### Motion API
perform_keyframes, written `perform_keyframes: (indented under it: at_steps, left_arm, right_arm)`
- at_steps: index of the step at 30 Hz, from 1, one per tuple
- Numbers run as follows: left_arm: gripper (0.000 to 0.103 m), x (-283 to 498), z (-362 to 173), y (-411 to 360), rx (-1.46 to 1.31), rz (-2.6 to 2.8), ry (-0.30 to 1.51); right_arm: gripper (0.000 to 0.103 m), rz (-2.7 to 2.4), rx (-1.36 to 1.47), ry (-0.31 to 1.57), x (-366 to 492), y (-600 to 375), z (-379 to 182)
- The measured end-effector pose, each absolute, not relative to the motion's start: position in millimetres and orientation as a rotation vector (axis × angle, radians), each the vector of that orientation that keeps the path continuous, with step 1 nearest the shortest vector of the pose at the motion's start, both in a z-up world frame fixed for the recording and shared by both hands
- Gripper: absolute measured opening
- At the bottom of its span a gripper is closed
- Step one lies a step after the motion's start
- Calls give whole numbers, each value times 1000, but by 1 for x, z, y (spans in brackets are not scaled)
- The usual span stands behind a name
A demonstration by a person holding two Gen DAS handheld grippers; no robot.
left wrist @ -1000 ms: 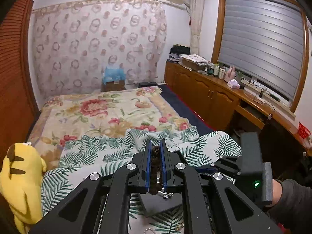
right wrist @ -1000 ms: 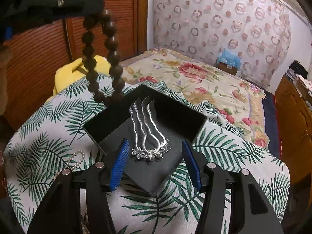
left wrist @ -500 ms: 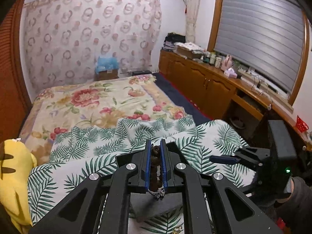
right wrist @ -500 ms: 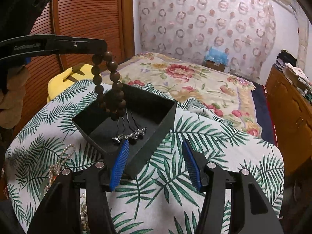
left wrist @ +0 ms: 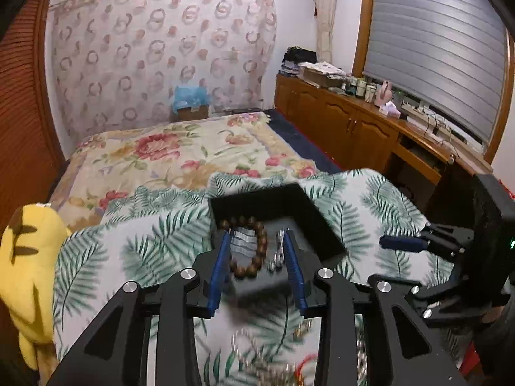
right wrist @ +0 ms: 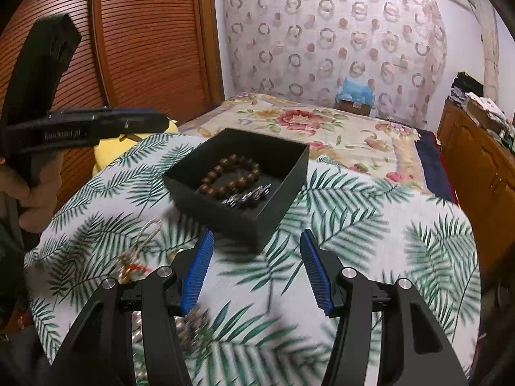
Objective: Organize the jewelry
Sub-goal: 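Grasp the red string bracelet with the left tool while the right tool grasps the silver bangle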
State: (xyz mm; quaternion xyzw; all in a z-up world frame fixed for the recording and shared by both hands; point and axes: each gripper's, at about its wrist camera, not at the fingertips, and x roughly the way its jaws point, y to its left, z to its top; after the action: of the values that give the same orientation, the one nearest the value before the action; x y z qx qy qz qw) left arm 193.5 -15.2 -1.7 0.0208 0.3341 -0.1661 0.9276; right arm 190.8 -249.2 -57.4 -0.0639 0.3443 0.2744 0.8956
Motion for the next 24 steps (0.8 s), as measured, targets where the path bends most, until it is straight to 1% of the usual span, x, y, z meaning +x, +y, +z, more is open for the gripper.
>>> perform_keyframes:
  at_steps: [4,6,12,13,14,16,18,19,22,24]
  left_arm:
    - [40,162,-14,-12,58,-325,687]
    - [45,150,-20,-11,60,-320,690]
    - [49,113,-38,-5,53,-293,710]
    - [50,106,-41,-4,52,-286,714]
    - [52,100,-45,-2,51,-277,720]
    - [53,91,-50,0,45,-272,730]
    - [55,84,-53,3,41,-262,736]
    - [56,80,-55,5,40,-257,739]
    - [66,72,-58,11,37,-243,744]
    - [82,68,-60,13,41,-239,747]
  right_arm:
    - [59,564,-115,716,168,-249,-63]
    - [59,570,-109,716,155,-248,-67]
    - [58,606,-100,728,120,-246,-77]
    - [56,613,-95,730,118,-245,-77]
    - [51,624,-93,734,113,-243,-79]
    - [49,638,-94,741,108,-238,-81]
    - [43,656,-103,745,103,-230,-83]
    - [41,665,-108,746,101,-227,-84]
    - [35,692,-124,752,95,-215,-85]
    - [29,716,-137,756,93,-207,-85]
